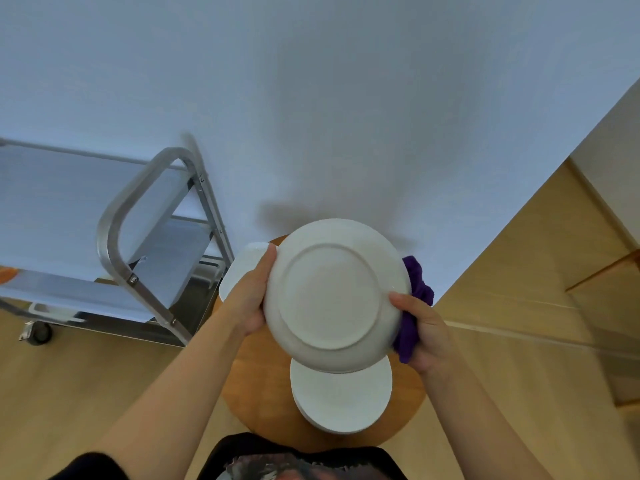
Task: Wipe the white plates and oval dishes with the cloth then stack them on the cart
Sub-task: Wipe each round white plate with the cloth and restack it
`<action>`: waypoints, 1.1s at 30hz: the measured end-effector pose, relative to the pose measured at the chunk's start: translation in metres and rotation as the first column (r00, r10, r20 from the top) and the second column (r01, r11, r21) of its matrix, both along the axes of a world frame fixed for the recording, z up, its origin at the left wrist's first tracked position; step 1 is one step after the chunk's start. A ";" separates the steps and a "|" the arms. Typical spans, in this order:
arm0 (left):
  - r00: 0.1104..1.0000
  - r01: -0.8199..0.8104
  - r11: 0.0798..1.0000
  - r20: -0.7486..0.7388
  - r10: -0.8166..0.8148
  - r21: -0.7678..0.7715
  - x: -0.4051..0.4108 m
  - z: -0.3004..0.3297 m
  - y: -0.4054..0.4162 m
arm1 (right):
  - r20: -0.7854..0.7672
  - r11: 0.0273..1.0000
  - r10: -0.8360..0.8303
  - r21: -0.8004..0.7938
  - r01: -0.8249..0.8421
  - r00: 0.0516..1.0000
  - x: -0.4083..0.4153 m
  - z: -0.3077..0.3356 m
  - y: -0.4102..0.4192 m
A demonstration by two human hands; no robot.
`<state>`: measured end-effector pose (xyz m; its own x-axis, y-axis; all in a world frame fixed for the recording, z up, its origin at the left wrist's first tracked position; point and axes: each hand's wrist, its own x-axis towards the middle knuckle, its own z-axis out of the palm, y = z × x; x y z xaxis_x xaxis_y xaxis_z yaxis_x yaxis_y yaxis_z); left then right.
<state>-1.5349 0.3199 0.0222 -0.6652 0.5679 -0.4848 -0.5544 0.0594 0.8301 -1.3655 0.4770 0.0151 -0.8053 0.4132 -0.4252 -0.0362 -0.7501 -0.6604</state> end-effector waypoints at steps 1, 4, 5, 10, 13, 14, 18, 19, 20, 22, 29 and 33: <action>1.000 0.006 1.000 -0.020 -0.005 0.010 0.000 0.000 -0.001 | 0.019 1.000 -0.018 0.017 0.018 1.000 0.001 -0.002 0.003; 0.989 -0.048 0.998 -0.139 0.040 -0.049 -0.006 0.004 0.000 | 0.094 0.973 -0.093 0.219 0.071 0.991 0.000 -0.002 0.010; 0.974 -0.068 0.990 -0.223 0.039 -0.125 -0.011 0.007 0.000 | 0.103 0.947 -0.155 0.298 0.118 0.983 -0.001 -0.002 0.014; 0.732 0.024 0.934 -0.630 -0.259 -0.357 -0.022 0.019 0.003 | 0.012 0.793 -0.143 0.599 0.107 0.990 -0.018 0.034 0.034; 0.649 0.141 0.906 -0.654 -0.388 -0.398 -0.018 0.026 0.012 | 0.139 0.577 0.256 0.772 -0.267 0.957 -0.032 0.057 0.037; 0.633 0.174 0.899 -0.653 -0.415 -0.403 -0.017 0.029 0.013 | 0.259 0.414 0.384 0.810 -0.416 0.886 -0.035 0.063 0.038; 0.566 0.288 0.855 -0.644 -0.515 -0.431 -0.010 0.043 0.007 | 0.511 0.015 0.484 0.807 -0.590 0.710 -0.032 0.082 0.051; 0.558 0.308 0.852 -0.645 -0.523 -0.424 -0.009 0.046 0.006 | 0.521 0.007 0.487 0.800 -0.600 0.701 -0.031 0.084 0.051; 0.556 0.322 0.854 -0.648 -0.520 -0.409 -0.007 0.049 0.005 | 0.524 0.013 0.498 0.793 -0.610 0.691 -0.030 0.085 0.049; 0.557 0.337 0.864 -0.660 -0.504 -0.375 -0.004 0.054 0.005 | 0.495 0.077 0.534 0.779 -0.623 0.685 -0.033 0.086 0.043; 0.580 0.294 0.914 -0.708 -0.403 -0.279 0.002 0.058 0.010 | 0.398 0.195 0.590 0.774 -0.602 0.703 -0.041 0.096 0.034; 0.613 0.306 0.919 -0.687 -0.390 -0.249 0.000 0.061 0.009 | 0.384 0.236 0.648 0.719 -0.653 0.658 -0.037 0.098 0.037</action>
<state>-1.5347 0.3285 0.0831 -0.5871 0.8094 -0.0156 0.2832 0.2233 0.9327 -1.4021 0.5140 0.1131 -0.9591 -0.1166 -0.2579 0.2179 0.2772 -0.9358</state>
